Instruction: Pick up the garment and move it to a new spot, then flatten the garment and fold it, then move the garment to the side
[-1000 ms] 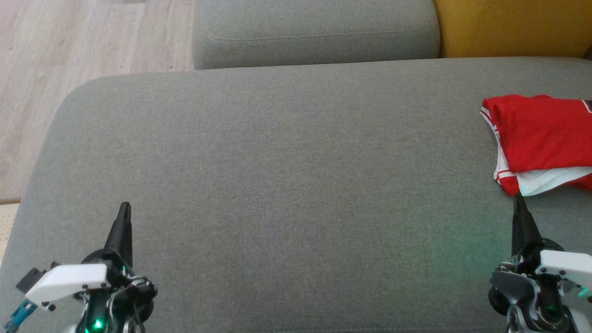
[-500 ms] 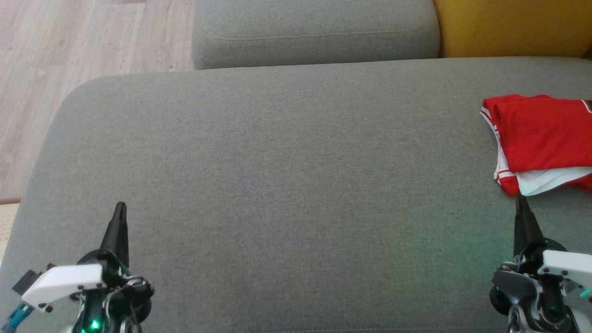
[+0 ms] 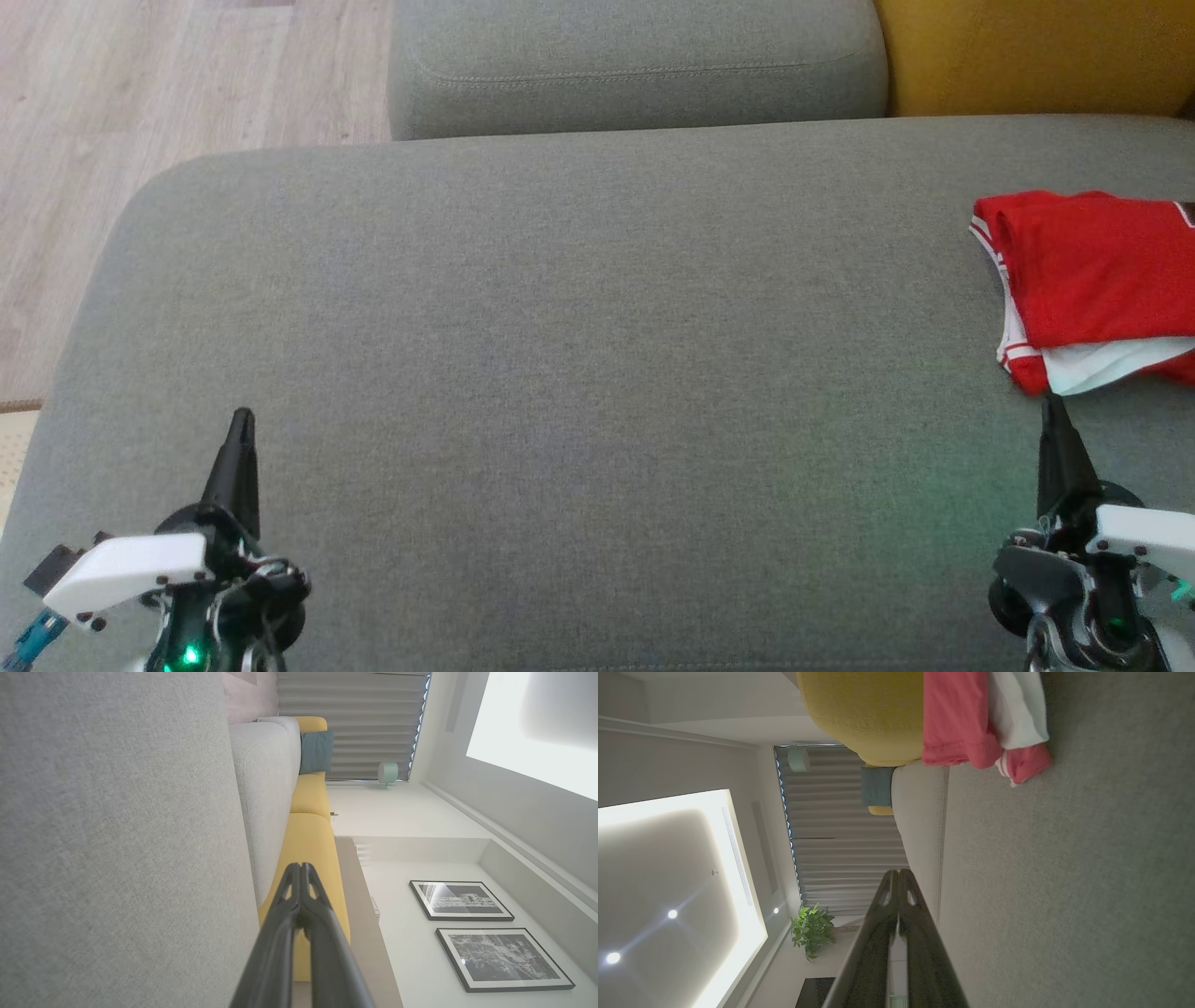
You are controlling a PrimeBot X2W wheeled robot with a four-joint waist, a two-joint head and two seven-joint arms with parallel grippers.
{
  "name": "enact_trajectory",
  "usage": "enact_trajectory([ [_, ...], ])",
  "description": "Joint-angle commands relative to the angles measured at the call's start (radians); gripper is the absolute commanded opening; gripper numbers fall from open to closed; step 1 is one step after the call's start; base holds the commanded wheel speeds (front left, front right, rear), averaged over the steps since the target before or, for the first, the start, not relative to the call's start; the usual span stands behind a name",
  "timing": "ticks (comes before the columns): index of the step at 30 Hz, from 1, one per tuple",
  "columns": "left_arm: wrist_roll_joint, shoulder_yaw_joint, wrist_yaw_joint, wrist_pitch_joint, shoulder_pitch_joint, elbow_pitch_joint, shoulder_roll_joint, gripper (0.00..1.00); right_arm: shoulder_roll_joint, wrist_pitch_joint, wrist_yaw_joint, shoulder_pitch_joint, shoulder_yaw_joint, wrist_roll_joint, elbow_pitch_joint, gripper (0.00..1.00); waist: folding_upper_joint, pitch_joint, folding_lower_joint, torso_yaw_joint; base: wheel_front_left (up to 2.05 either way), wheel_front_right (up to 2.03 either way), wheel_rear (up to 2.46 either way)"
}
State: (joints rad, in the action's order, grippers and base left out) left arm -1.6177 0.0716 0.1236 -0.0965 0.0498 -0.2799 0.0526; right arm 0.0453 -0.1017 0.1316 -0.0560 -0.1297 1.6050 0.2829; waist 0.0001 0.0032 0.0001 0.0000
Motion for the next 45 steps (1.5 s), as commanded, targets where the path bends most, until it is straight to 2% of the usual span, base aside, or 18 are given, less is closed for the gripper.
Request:
enact_trajectory([
  [1,0.0,0.032,0.007,-0.008,0.057,0.035,0.006,0.0,0.009,-0.008,-0.001,-0.051,0.02,0.007,-0.038,0.0,-0.0001,0.0,-0.0001,0.0,0.0,0.0,0.0],
  [45,0.005,0.037,0.007,-0.013,0.058,0.035,0.002,0.0,0.007,-0.01,-0.001,-0.052,0.017,0.005,-0.038,0.0,-0.0001,0.0,-0.0001,0.0,0.0,0.0,0.0],
])
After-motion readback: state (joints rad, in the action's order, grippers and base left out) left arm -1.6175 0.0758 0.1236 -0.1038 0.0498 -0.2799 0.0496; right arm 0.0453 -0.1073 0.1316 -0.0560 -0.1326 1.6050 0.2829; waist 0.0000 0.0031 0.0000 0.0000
